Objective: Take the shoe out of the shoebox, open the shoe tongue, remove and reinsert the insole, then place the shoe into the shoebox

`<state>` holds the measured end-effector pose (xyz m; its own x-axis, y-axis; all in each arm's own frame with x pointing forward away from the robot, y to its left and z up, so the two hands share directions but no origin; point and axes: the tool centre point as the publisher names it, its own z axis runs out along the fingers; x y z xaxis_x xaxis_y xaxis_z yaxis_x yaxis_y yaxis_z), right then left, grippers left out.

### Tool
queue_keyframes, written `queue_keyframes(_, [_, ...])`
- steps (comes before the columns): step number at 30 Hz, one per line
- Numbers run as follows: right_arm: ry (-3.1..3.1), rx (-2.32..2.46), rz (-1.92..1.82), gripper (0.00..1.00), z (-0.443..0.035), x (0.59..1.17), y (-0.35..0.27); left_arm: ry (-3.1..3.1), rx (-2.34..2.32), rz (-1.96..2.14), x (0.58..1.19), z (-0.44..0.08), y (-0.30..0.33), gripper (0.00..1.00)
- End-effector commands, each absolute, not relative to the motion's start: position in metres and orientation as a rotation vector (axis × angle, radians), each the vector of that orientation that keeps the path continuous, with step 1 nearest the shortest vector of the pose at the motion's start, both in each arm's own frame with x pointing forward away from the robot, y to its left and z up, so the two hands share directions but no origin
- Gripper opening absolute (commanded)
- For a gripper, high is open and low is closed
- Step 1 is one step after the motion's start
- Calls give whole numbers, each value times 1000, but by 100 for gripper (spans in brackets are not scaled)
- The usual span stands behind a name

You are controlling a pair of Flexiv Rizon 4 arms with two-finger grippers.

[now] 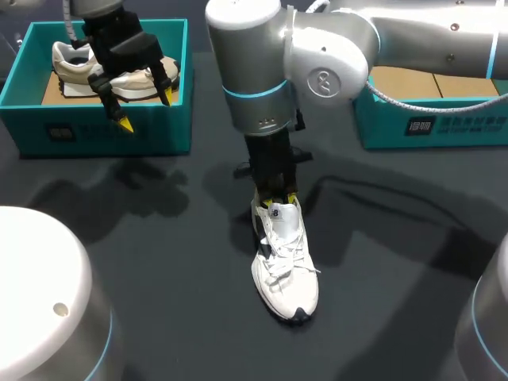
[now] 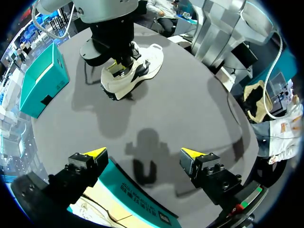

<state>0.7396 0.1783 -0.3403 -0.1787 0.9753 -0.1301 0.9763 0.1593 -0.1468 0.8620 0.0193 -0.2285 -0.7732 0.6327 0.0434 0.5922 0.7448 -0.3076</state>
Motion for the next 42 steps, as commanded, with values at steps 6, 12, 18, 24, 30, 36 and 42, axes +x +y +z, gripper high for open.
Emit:
queue_keyframes(6, [2413,2034,-342,49,-341,736,181,-2798,-989,417,862,-228,20,100])
queue_keyframes(12, [2430,2050,-360,80,-343,735,181,-2798,-989,417,862,-228,20,100])
queue_keyframes(18, [2435,2081,-370,100,-346,732,179,-2798,-989,417,862,-228,20,100])
queue_keyframes(24, [2421,2084,-340,100,-341,729,177,-2798,-989,417,862,-228,20,100])
queue_keyframes(30, [2395,2090,-304,100,-336,723,178,-2798,-989,417,862,-228,20,100])
queue_keyframes(36, [2393,2103,-307,100,-336,718,176,-2798,-989,417,862,-228,20,100])
queue_keyframes(42, [2390,2099,-294,85,-334,719,174,-2798,-989,417,862,-228,20,100])
